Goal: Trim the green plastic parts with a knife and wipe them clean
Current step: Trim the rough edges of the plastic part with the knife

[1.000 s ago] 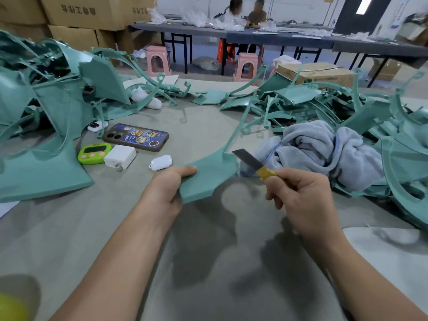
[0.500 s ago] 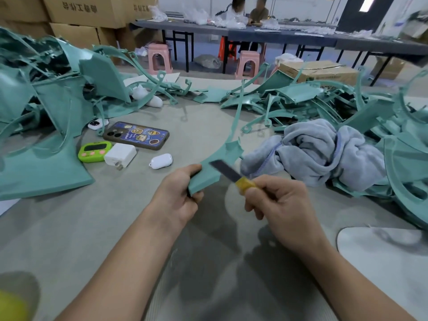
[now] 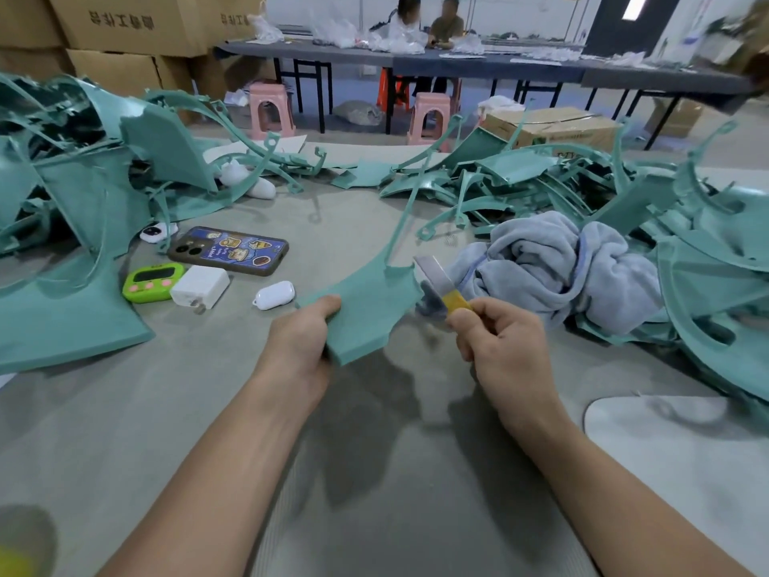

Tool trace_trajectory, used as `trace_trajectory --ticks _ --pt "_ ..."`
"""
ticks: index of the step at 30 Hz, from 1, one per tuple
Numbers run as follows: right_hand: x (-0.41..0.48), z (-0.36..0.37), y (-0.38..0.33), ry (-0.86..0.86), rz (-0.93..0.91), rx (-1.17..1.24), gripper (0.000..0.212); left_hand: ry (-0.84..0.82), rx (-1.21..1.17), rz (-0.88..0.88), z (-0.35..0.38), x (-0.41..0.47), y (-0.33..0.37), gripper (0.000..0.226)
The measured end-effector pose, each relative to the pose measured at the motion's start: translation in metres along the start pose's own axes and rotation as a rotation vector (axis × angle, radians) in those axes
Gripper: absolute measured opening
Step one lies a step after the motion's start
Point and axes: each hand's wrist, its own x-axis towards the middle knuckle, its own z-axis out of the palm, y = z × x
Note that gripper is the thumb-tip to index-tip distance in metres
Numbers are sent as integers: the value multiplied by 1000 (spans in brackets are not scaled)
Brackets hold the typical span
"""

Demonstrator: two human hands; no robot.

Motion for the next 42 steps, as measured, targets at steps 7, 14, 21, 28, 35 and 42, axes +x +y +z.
trace_trajectory --ticks 7,14,21,28,35,42 --pt "-6 8 -5 -375 423 646 13 -110 139 219 2 5 -15 17" --pt "8 -10 -3 -264 126 282 22 -270 334 211 -12 8 1 44" --pt "7 -13 -4 -344 237 522 7 -229 425 81 -8 6 -8 27" --pt "9 -24 -8 -219 -68 296 17 -19 96 -9 -10 14 4 21" --pt "-8 -6 -11 -263 -131 275 11 -57 16 -46 -6 8 5 20" --pt "-14 -10 -13 -418 -211 123 9 -2 150 -38 -11 15 6 20"
